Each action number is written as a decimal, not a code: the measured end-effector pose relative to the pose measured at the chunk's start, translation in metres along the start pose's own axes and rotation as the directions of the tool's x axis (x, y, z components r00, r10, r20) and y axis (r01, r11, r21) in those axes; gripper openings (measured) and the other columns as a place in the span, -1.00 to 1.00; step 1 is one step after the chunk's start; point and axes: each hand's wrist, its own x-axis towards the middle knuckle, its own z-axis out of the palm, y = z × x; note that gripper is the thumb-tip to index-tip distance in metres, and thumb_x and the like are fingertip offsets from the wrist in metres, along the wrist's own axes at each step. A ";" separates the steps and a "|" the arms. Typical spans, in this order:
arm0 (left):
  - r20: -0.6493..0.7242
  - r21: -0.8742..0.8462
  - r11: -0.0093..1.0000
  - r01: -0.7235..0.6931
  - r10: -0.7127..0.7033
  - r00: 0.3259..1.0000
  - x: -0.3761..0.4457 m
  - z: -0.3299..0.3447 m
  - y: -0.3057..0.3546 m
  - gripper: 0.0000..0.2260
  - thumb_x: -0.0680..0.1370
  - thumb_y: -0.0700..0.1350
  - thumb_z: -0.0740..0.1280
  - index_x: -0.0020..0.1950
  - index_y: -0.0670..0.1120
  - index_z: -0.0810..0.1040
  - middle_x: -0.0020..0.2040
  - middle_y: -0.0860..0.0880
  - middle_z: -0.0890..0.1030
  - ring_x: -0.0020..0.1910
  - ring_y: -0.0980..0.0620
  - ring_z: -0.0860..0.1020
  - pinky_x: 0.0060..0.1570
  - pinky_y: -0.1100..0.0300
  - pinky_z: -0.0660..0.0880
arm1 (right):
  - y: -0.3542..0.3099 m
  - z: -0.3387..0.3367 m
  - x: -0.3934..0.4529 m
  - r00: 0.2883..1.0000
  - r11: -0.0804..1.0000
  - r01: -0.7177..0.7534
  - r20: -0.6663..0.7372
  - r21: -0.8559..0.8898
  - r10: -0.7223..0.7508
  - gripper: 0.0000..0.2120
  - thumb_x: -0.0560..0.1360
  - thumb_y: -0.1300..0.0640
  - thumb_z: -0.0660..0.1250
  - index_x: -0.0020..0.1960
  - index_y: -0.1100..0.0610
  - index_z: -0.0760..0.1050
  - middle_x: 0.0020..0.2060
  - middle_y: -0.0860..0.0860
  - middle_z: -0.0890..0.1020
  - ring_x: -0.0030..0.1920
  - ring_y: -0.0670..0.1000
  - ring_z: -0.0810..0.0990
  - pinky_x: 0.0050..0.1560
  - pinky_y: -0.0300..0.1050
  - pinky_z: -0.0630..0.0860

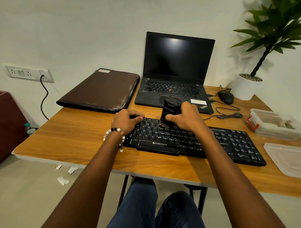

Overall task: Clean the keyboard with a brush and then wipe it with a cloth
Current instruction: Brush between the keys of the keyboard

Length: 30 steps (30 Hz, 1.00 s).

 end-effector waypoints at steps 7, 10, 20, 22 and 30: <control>-0.007 0.004 1.000 -0.005 0.005 1.000 0.000 0.001 0.000 -0.90 0.50 0.00 0.42 -0.02 0.17 0.67 0.07 0.12 0.66 0.13 0.09 0.53 0.22 -0.05 0.44 | -0.009 -0.004 0.001 0.998 0.987 0.053 0.013 0.149 -0.055 -0.65 0.39 0.06 0.49 0.09 0.18 0.51 -0.09 0.02 0.61 -0.16 -0.03 0.58 -0.30 -0.20 0.50; -0.007 0.008 1.000 -0.014 0.014 1.000 -0.001 0.001 -0.001 -0.90 0.48 0.01 0.43 -0.13 0.25 0.64 0.05 0.15 0.66 0.14 0.08 0.54 0.23 -0.07 0.43 | -0.005 0.003 -0.003 0.998 0.972 0.033 0.050 0.231 -0.046 -0.65 0.40 0.06 0.49 0.10 0.19 0.51 -0.10 0.01 0.62 -0.17 -0.03 0.59 -0.33 -0.23 0.47; 0.001 0.005 1.000 0.008 -0.008 1.000 0.000 0.002 -0.001 -0.91 0.50 0.01 0.42 -0.03 0.18 0.66 0.09 0.12 0.65 0.16 0.07 0.52 0.24 -0.04 0.42 | 0.001 -0.008 -0.002 0.999 0.999 0.043 0.014 -0.007 -0.042 -0.56 0.38 0.03 0.49 0.15 0.20 0.45 -0.03 0.06 0.59 -0.18 -0.02 0.56 -0.32 -0.19 0.49; -0.005 0.003 1.000 0.004 -0.004 1.000 0.000 0.002 -0.001 -0.90 0.49 0.00 0.42 -0.03 0.18 0.66 0.08 0.12 0.66 0.16 0.07 0.53 0.24 -0.04 0.43 | 0.004 -0.003 -0.004 0.998 0.989 -0.020 0.056 0.149 0.012 -0.53 0.38 0.02 0.50 0.17 0.21 0.46 -0.03 0.06 0.60 -0.17 0.00 0.59 -0.34 -0.17 0.52; -0.005 0.009 1.000 0.011 -0.011 1.000 -0.001 0.002 -0.001 -0.92 0.50 0.01 0.42 -0.08 0.22 0.64 0.07 0.15 0.65 0.17 0.07 0.52 0.25 -0.06 0.41 | -0.002 0.002 0.011 0.971 0.997 -0.071 -0.229 0.008 0.071 -0.64 0.40 -0.12 0.43 -0.04 0.15 0.46 -0.13 0.07 0.59 -0.12 0.08 0.56 -0.17 0.01 0.56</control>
